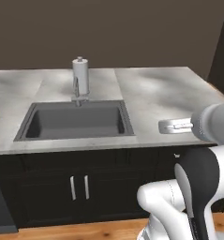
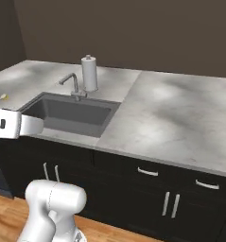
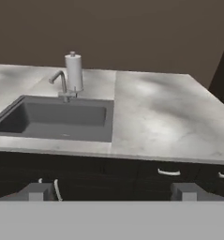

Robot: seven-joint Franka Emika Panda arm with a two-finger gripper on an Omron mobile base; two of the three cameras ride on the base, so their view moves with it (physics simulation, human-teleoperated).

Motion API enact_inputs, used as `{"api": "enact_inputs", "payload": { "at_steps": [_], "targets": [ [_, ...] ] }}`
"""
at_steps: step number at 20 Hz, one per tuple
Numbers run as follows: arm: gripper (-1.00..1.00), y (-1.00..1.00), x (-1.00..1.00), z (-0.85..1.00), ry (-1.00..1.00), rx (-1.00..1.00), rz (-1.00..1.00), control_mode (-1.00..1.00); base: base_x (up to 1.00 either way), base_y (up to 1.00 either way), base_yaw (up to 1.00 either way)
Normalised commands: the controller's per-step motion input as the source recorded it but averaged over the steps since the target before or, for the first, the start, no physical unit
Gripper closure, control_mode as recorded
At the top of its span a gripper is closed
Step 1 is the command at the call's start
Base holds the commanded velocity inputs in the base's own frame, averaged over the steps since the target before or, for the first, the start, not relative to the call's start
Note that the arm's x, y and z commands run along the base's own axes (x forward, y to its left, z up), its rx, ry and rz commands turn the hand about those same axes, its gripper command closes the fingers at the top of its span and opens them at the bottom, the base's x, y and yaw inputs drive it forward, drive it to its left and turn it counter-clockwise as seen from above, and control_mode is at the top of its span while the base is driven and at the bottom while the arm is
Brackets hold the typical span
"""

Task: Grab the spray bottle from the cabinet, then place it next to the cutting board for sanitizing. Then grab the dish brush from the countertop next to the sink and place it next to the cutting board.

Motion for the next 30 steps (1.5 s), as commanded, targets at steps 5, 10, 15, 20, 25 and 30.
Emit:
{"api": "enact_inputs", "payload": {
  "at_steps": [5, 10, 15, 20, 25, 30],
  "targets": [
    [-1.0, 0.0, 0.0, 0.0, 0.0, 0.0, 0.0, 1.0, -0.02, 1.0, -0.21],
    [-1.0, 0.0, 0.0, 0.0, 0.0, 0.0, 0.0, 1.0, 0.0, 1.0, -0.21],
    [-1.0, 0.0, 0.0, 0.0, 0.0, 0.0, 0.0, 1.0, 0.0, 1.0, -0.2],
    [-1.0, 0.0, 0.0, 0.0, 0.0, 0.0, 0.0, 1.0, 0.0, 1.0, -0.06],
    [-1.0, 0.0, 0.0, 0.0, 0.0, 0.0, 0.0, 1.0, 0.37, 1.0, 0.09],
    [-1.0, 0.0, 0.0, 0.0, 0.0, 0.0, 0.0, 1.0, 0.72, 0.73, 0.0]
  ]
}}
